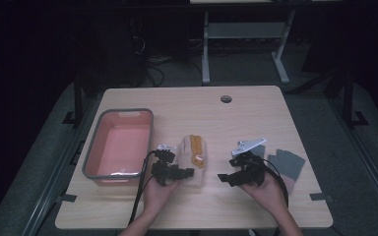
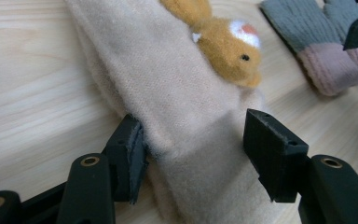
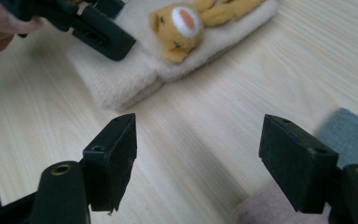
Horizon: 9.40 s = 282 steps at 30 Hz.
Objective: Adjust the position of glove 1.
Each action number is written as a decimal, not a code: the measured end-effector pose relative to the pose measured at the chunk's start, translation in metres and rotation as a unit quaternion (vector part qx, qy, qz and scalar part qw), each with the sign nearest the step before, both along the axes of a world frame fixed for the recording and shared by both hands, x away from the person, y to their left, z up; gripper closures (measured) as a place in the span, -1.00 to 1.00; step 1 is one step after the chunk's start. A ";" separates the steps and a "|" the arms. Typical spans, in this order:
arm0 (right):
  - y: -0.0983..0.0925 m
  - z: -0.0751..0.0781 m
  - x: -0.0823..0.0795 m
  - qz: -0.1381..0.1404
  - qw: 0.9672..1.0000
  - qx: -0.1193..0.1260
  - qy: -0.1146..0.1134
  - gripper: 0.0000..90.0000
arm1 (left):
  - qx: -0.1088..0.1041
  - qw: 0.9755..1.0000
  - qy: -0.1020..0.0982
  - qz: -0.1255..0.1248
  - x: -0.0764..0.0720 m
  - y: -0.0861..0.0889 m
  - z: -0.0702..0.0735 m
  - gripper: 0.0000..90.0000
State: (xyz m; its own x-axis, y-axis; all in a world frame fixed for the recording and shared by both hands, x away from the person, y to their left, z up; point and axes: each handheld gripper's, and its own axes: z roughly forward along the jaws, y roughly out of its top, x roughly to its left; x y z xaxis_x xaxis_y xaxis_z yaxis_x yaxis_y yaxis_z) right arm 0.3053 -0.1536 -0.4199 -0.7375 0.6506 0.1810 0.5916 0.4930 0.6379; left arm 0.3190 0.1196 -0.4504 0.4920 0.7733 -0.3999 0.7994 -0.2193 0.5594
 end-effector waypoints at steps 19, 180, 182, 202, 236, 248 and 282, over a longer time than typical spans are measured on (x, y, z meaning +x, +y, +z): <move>-0.007 -0.013 0.008 -0.040 0.998 0.033 0.046 -0.39 | -0.027 0.999 0.007 -0.023 0.001 -0.035 -0.005 -0.08; 0.058 0.051 0.050 -0.060 0.981 0.154 0.102 0.81 | -0.109 0.992 -0.036 -0.052 0.009 0.031 0.076 0.51; 0.061 0.053 0.052 -0.057 0.981 0.153 0.105 0.81 | -0.110 0.992 -0.037 -0.050 0.010 0.034 0.077 0.51; 0.086 0.080 0.067 -0.038 0.982 0.159 0.098 0.81 | -0.099 0.992 -0.062 -0.040 0.015 0.059 0.109 0.51; 0.139 0.131 0.093 -0.002 0.981 0.176 0.077 0.81 | -0.097 0.991 -0.094 -0.004 0.023 0.111 0.162 0.52; 0.176 0.135 0.102 0.022 0.980 0.178 0.082 0.81 | -0.095 0.990 -0.099 0.018 0.021 0.148 0.166 0.52; 0.260 0.099 0.126 0.065 0.975 0.156 0.146 0.81 | -0.127 0.987 -0.046 0.084 0.020 0.225 0.123 0.52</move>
